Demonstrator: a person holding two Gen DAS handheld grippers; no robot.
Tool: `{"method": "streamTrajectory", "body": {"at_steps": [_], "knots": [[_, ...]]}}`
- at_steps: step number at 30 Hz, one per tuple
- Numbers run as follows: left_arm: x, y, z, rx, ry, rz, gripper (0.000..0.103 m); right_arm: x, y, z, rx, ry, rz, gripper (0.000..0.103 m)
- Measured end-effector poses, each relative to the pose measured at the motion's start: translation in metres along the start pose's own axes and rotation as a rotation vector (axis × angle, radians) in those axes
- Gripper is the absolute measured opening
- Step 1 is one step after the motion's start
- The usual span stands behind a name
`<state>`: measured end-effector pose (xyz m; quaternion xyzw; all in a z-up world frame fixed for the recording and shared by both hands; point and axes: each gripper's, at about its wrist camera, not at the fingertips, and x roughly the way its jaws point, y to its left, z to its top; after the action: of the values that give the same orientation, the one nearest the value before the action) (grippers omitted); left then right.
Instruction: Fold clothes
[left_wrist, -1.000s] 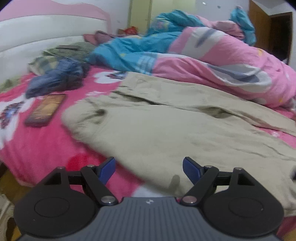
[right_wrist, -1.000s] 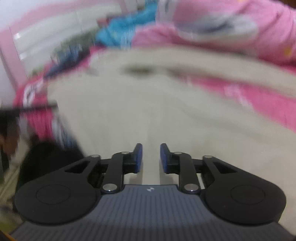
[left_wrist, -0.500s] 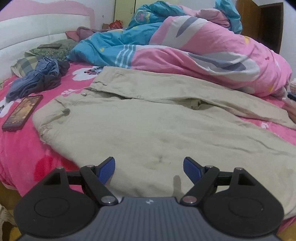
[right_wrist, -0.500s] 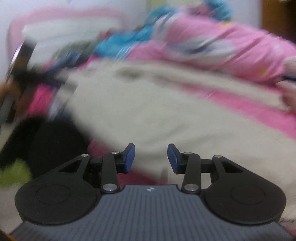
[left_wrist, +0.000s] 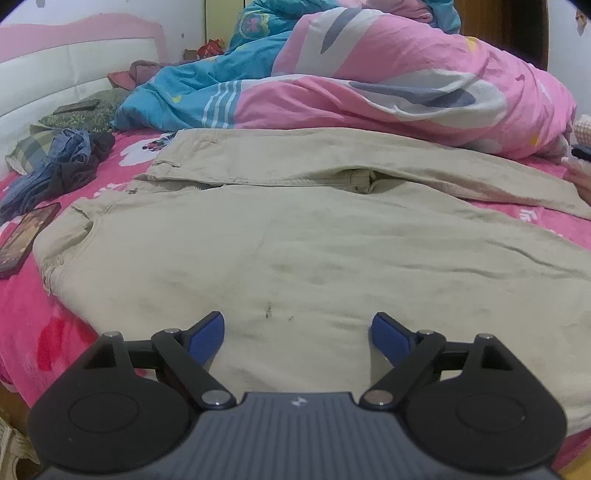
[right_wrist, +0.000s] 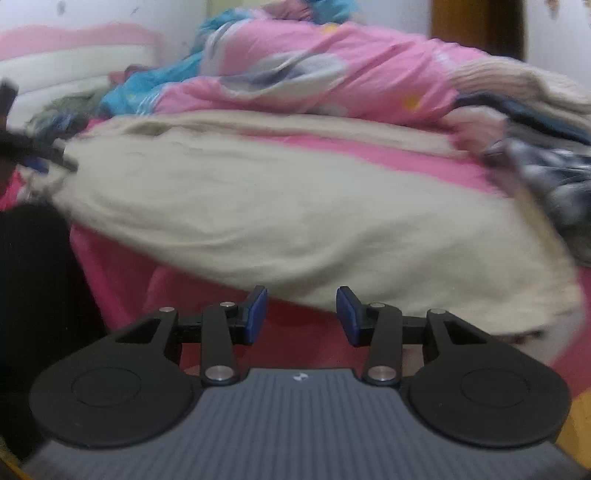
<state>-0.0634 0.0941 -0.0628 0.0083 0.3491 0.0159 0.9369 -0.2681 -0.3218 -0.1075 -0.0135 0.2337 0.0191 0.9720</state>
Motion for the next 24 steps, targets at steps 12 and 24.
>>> {"method": "streamTrajectory", "body": {"at_steps": [12, 24], "knots": [[0.004, -0.003, 0.0, -0.029, 0.009, -0.008, 0.093, 0.06, -0.074, 0.016, 0.105, -0.089, -0.203, 0.046], [-0.004, 0.015, -0.007, -0.065, -0.02, -0.088, 0.096, -0.014, -0.066, 0.007, 0.381, 0.053, -0.314, 0.067]]}}
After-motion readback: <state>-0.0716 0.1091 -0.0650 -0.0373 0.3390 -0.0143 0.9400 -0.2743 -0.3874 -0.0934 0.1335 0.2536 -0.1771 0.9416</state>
